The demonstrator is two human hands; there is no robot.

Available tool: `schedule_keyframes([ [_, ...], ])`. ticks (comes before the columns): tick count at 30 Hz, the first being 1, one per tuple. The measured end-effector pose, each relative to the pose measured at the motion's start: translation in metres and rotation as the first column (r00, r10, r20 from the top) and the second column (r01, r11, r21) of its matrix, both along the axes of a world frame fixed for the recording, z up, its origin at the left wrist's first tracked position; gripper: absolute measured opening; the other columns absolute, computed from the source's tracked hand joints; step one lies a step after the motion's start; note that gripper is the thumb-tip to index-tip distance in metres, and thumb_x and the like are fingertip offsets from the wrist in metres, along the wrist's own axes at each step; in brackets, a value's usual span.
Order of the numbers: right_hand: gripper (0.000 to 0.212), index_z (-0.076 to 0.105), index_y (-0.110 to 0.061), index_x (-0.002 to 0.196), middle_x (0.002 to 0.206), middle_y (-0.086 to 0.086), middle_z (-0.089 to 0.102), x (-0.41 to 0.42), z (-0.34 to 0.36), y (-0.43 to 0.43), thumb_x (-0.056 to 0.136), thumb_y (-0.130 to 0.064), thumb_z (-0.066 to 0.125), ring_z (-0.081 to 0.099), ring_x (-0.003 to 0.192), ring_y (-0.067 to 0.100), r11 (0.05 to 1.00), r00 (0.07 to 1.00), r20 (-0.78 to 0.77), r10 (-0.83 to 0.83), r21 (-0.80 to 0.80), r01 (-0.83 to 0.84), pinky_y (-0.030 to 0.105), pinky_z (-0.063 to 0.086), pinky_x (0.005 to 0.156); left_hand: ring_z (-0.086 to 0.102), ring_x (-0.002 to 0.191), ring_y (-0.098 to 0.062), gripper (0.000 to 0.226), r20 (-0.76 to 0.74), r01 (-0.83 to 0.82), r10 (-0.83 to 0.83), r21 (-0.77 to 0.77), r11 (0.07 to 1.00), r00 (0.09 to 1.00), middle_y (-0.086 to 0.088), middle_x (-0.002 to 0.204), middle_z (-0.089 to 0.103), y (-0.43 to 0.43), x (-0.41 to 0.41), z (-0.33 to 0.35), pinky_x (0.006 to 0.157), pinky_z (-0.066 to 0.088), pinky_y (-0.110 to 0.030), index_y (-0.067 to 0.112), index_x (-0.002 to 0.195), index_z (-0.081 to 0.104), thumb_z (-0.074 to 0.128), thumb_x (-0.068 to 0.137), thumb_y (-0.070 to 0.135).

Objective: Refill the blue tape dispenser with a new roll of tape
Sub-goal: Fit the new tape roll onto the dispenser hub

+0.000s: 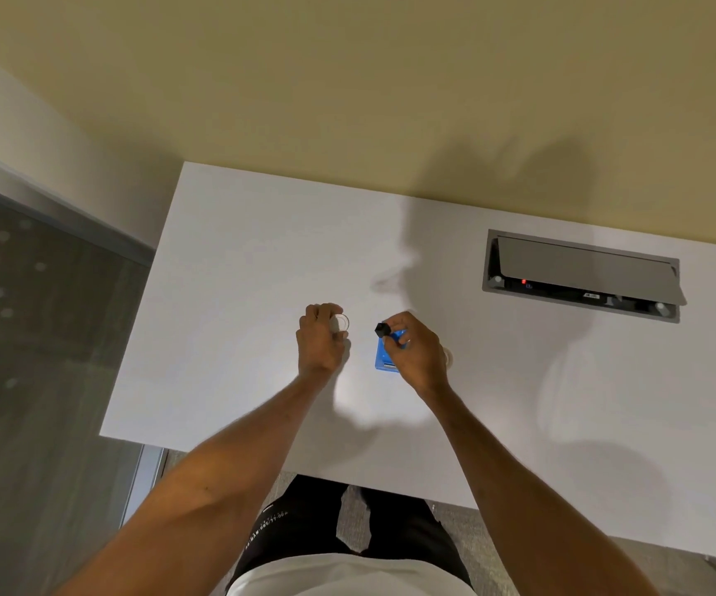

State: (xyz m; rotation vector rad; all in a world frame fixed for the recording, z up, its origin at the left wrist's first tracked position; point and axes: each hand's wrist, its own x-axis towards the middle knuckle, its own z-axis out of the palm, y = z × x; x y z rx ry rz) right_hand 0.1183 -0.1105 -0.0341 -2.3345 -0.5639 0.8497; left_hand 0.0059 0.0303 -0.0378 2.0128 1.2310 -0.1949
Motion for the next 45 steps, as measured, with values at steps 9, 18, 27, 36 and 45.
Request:
schedule_keyframes([
  [9, 0.013, 0.061, -0.032, 0.106, 0.099, -0.018, 0.063, -0.001, 0.013, -0.006, 0.095, -0.034, 0.067, 0.065, 0.084, 0.008, 0.998, 0.996, 0.072, 0.054, -0.030, -0.052, 0.015, 0.042, 0.057, 0.054, 0.133, -0.026, 0.048, 0.040, 0.111, -0.113, 0.047, 0.993, 0.993, 0.000, 0.145, 0.053, -0.011, -0.003, 0.022, 0.110, 0.046, -0.045, 0.024, 0.142, 0.056, 0.066, 0.095, 0.019],
  [18, 0.023, 0.062, -0.027, 0.114, 0.114, -0.008, 0.067, 0.001, 0.038, -0.025, 0.093, -0.031, 0.070, 0.066, 0.102, 0.013, 0.991, 0.970, 0.207, 0.129, 0.004, -0.133, 0.031, 0.059, 0.083, 0.062, 0.120, -0.023, 0.056, 0.213, 0.238, -0.233, 0.002, 0.971, 0.949, 0.001, 0.135, 0.067, -0.030, 0.000, 0.056, 0.105, 0.053, -0.043, 0.021, 0.140, 0.060, 0.057, 0.089, -0.001],
  [27, 0.025, 0.068, -0.022, 0.115, 0.112, -0.004, 0.067, 0.001, 0.058, -0.048, 0.090, -0.027, 0.072, 0.065, 0.099, 0.017, 0.987, 0.959, 0.244, 0.142, 0.032, -0.154, 0.036, 0.059, 0.082, 0.074, 0.108, -0.022, 0.053, 0.329, 0.275, -0.238, -0.070, 0.959, 0.914, 0.004, 0.122, 0.075, -0.057, 0.008, 0.080, 0.102, 0.061, -0.042, 0.028, 0.142, 0.054, 0.057, 0.096, 0.001],
  [36, 0.026, 0.069, -0.020, 0.115, 0.112, -0.006, 0.071, 0.000, 0.060, -0.060, 0.090, -0.028, 0.071, 0.063, 0.108, 0.017, 0.989, 0.964, 0.244, 0.104, 0.074, -0.126, 0.038, 0.049, 0.099, 0.073, 0.107, -0.026, 0.036, 0.335, 0.355, -0.320, -0.049, 0.934, 0.886, -0.003, 0.118, 0.075, -0.072, 0.010, 0.083, 0.099, 0.059, -0.047, 0.017, 0.134, 0.062, 0.051, 0.104, 0.002],
  [45, 0.023, 0.075, -0.016, 0.109, 0.104, 0.000, 0.077, 0.002, 0.053, -0.077, 0.091, -0.030, 0.073, 0.070, 0.095, 0.019, 0.991, 0.971, 0.238, 0.026, 0.123, -0.057, 0.030, 0.053, 0.089, 0.072, 0.117, -0.026, 0.034, 0.293, 0.266, -0.229, -0.093, 0.959, 0.928, -0.007, 0.124, 0.078, -0.078, 0.021, 0.078, 0.106, 0.057, -0.046, 0.009, 0.126, 0.075, 0.058, 0.099, -0.004],
])
